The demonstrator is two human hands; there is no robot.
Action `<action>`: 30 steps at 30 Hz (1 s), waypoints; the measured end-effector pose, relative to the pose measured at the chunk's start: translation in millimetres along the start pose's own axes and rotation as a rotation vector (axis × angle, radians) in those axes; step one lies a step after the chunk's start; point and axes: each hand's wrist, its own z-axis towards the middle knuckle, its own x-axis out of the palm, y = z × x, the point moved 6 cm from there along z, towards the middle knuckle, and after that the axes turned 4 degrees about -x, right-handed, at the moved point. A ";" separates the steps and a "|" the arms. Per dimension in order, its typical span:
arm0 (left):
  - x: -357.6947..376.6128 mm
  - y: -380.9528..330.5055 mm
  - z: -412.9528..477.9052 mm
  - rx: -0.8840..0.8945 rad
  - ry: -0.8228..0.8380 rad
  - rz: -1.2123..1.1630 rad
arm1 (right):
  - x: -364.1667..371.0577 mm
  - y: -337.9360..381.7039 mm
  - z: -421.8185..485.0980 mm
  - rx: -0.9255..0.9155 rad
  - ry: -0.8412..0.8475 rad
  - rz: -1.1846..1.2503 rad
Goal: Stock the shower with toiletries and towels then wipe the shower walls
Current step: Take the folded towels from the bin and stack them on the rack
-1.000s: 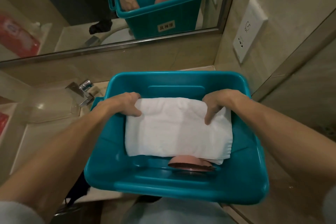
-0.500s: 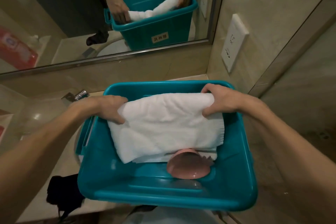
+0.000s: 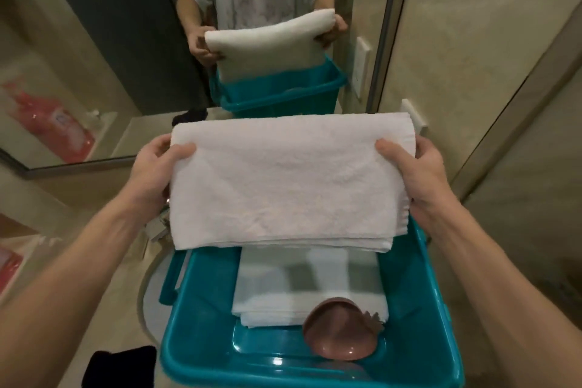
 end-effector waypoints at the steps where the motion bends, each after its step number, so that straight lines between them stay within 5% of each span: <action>1: -3.1 -0.6 0.7 0.003 -0.026 -0.053 | 4.0 7.6 -4.6 -0.045 -0.029 -0.010; 11: -21.1 -30.2 -19.3 0.127 0.053 -0.304 | 45.1 64.5 -87.2 -0.375 -0.202 -0.051; 30: 14.4 -136.0 -171.0 0.325 0.764 -0.519 | 7.2 169.6 -387.2 -0.731 -0.568 -0.224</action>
